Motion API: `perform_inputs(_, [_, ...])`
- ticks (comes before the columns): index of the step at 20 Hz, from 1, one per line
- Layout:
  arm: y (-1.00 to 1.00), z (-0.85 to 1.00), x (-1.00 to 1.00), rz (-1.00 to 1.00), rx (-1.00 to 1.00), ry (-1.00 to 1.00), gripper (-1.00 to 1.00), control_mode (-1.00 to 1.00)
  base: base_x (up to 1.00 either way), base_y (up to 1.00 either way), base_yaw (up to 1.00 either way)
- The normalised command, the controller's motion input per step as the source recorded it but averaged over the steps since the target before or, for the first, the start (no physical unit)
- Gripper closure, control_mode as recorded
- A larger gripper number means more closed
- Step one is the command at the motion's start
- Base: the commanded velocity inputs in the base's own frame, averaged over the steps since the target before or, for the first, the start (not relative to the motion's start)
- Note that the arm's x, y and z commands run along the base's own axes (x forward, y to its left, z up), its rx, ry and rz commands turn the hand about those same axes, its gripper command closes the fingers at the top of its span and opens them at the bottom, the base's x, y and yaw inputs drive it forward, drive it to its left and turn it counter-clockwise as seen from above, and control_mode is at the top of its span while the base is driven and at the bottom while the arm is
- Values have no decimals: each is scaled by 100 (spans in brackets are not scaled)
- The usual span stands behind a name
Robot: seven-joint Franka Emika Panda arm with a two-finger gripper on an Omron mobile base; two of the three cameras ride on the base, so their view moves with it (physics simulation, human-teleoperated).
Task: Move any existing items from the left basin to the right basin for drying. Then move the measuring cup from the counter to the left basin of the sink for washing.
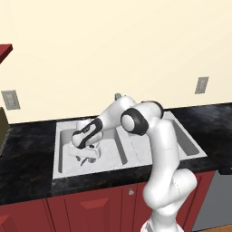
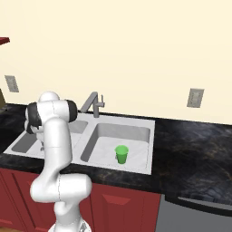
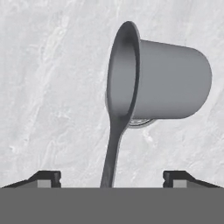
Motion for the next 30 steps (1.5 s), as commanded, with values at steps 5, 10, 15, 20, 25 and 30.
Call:
perform_inputs(5, [-2, 16, -7, 0, 0, -1, -100, -100, 0, 0, 0])
perform_inputs(10, [0, 45, -7, -2, 0, 0, -100, -100, 0, 0, 0])
perform_inputs(15, [0, 53, -12, -3, 0, 0, -100, -100, 0, 0, 0])
perform_inputs(20, [0, 50, -20, -3, 0, 0, -100, -100, 0, 0, 0])
perform_inputs(25, [0, 51, -25, -4, 0, 0, -100, -100, 0, 0, 0])
perform_inputs(30, [-1, 49, -18, -7, 0, 0, -100, -100, 0, 0, 0])
